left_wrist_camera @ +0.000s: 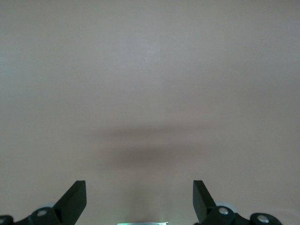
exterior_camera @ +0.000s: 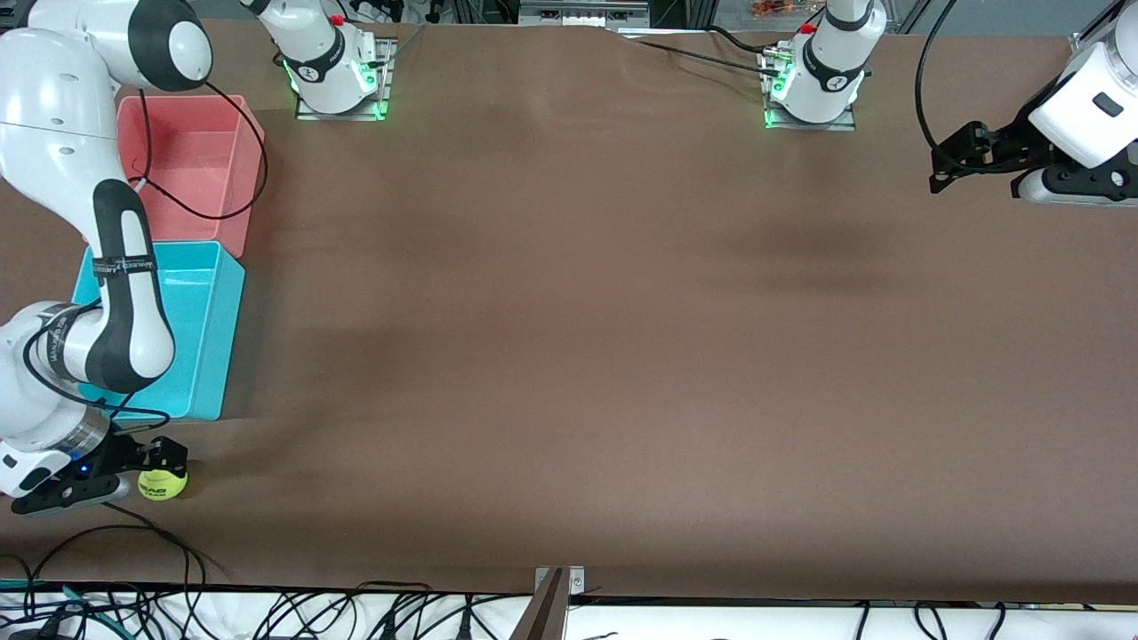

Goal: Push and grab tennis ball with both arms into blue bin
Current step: 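Reach the right gripper down to the rolled tennis ball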

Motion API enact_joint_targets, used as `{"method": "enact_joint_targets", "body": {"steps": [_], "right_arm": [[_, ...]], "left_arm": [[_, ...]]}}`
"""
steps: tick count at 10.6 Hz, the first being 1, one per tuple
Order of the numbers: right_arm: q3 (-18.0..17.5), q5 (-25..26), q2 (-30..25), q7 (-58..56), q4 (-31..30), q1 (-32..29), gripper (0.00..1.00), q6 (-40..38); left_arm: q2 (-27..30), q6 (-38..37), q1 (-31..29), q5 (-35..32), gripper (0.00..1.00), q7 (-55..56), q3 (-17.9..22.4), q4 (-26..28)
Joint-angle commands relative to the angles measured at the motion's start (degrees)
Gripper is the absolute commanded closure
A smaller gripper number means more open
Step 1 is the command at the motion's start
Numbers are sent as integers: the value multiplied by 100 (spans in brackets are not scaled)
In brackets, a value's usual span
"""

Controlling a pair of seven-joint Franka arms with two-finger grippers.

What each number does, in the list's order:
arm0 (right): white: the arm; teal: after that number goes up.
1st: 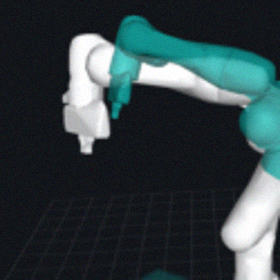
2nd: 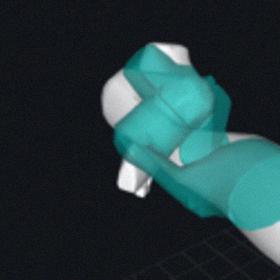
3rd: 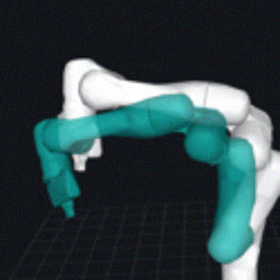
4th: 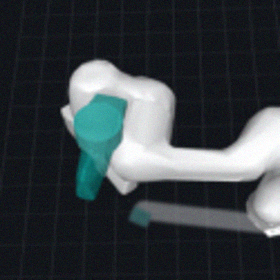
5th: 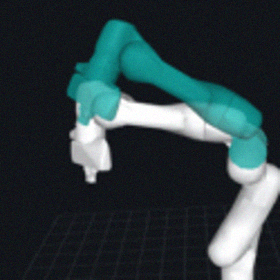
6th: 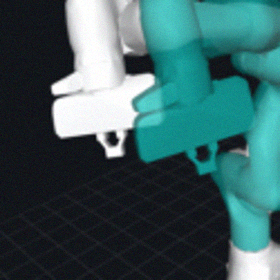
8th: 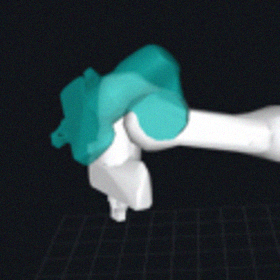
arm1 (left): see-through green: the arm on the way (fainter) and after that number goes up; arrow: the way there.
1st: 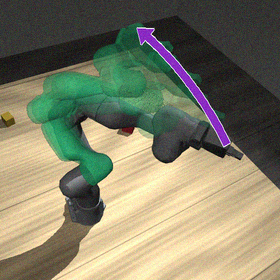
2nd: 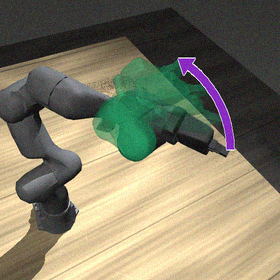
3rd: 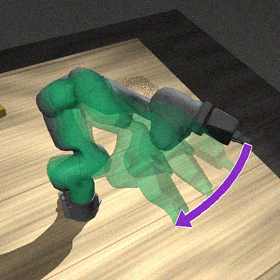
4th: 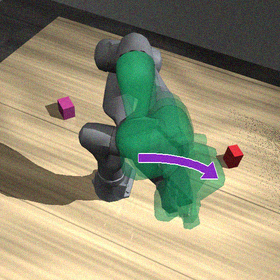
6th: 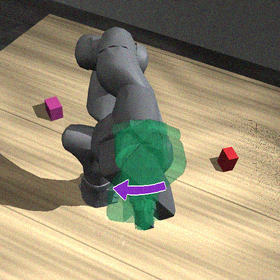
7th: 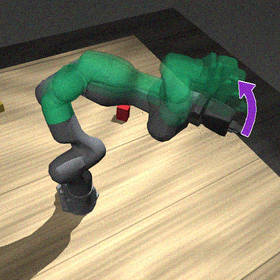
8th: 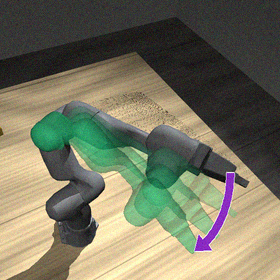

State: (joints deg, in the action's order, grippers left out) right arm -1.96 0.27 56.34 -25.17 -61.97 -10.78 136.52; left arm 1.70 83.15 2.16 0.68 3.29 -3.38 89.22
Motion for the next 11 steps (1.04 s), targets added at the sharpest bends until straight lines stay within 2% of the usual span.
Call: {"method": "enact_joint_targets", "body": {"steps": [1, 9, 11], "right_arm": [[12, 8, 464, -49, 589, -3, 0, 15], [187, 350, 790, -163, 739, 14, 0, 59], [187, 385, 790, -224, 739, 14, 13, 68]], "left_arm": [[-117, -150, 22, -68, 0, 67, -49, -238], [-117, -150, 31, -68, 0, 67, -49, -238], [-117, -150, 30, -68, 0, 67, -49, -247]]}}
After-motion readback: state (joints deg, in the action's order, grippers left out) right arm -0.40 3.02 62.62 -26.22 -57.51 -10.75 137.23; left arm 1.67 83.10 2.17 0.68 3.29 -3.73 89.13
